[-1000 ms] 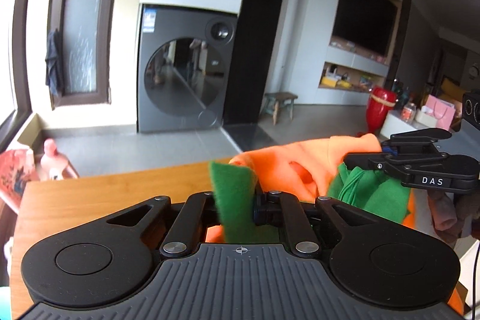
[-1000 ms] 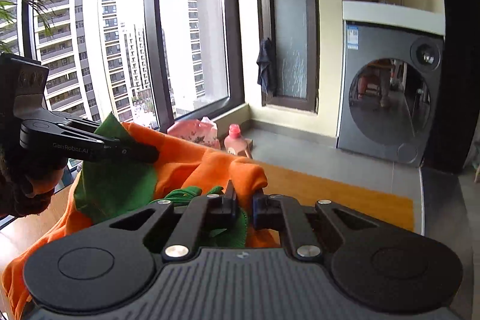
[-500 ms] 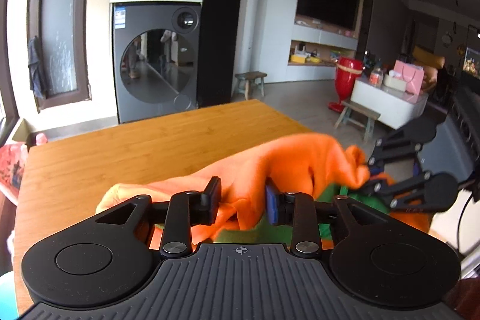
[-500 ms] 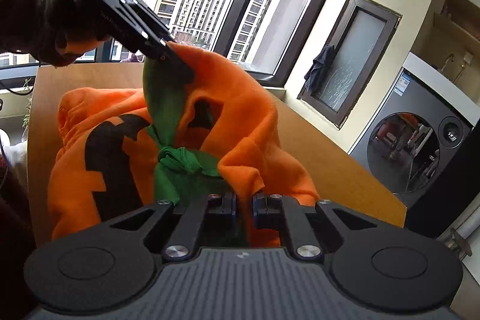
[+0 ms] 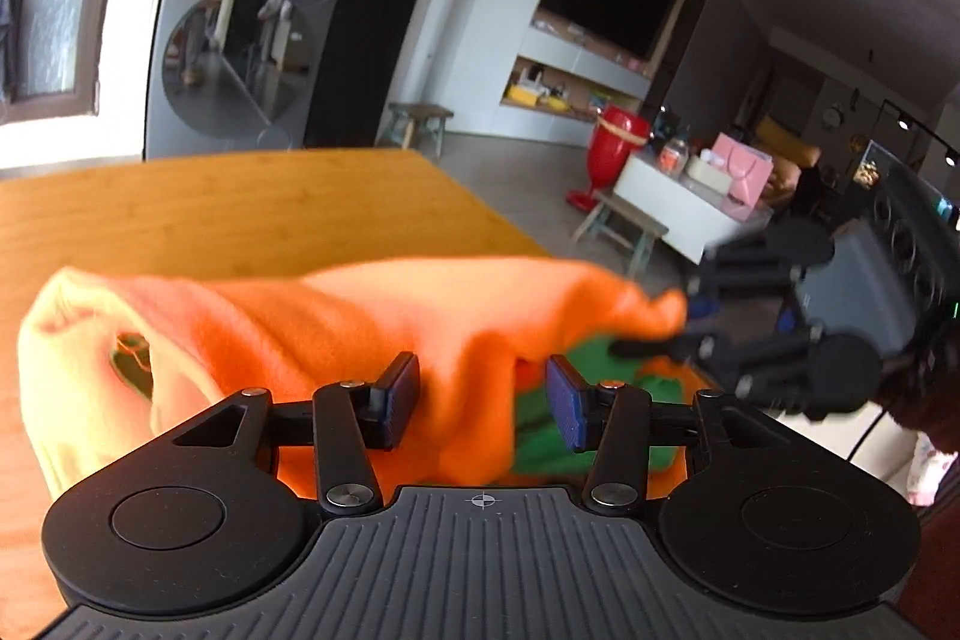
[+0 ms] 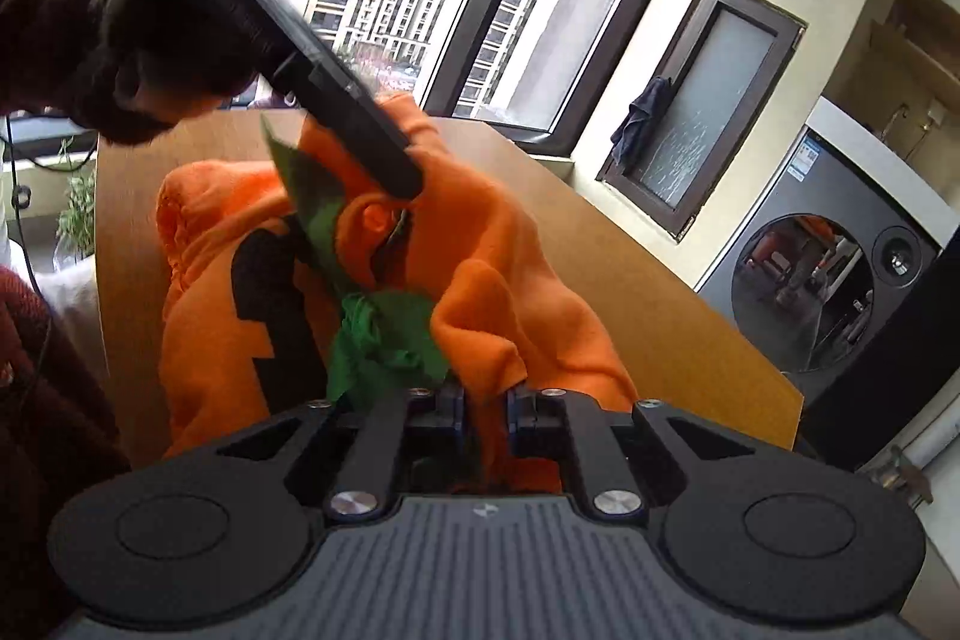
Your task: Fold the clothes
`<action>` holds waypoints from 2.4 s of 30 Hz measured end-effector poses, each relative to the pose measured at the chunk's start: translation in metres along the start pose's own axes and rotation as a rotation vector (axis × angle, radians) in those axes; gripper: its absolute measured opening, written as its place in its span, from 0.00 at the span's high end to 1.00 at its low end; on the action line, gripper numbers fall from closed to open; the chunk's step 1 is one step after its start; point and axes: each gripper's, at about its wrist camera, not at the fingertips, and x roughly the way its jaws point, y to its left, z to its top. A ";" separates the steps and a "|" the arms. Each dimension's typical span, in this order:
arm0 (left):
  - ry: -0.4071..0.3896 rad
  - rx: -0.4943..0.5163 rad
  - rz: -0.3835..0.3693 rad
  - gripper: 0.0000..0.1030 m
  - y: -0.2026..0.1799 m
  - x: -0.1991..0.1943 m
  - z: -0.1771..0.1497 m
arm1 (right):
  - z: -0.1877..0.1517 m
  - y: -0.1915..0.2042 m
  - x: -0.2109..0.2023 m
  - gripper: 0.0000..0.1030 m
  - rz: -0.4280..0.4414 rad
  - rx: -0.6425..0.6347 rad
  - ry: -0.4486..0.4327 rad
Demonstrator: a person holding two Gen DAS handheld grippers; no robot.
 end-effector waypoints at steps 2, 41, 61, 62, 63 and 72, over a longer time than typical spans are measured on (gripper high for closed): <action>0.038 -0.023 -0.008 0.51 0.003 0.004 -0.014 | 0.010 -0.018 -0.016 0.80 0.039 0.114 -0.056; -0.026 -0.532 0.206 0.28 0.094 -0.038 -0.049 | -0.097 -0.062 0.022 0.42 0.100 0.912 0.102; -0.118 -0.283 0.100 0.86 0.063 -0.023 0.007 | -0.047 -0.071 0.011 0.85 -0.008 0.551 -0.109; -0.090 -0.277 0.114 0.84 0.060 -0.022 -0.003 | -0.056 -0.065 0.015 0.85 -0.010 0.543 -0.070; -0.094 -0.258 0.107 0.82 0.056 -0.027 -0.006 | -0.065 -0.058 0.020 0.85 -0.021 0.526 -0.027; -0.340 -0.095 0.017 0.35 0.017 -0.051 0.053 | -0.073 -0.027 0.035 0.82 -0.054 0.410 0.053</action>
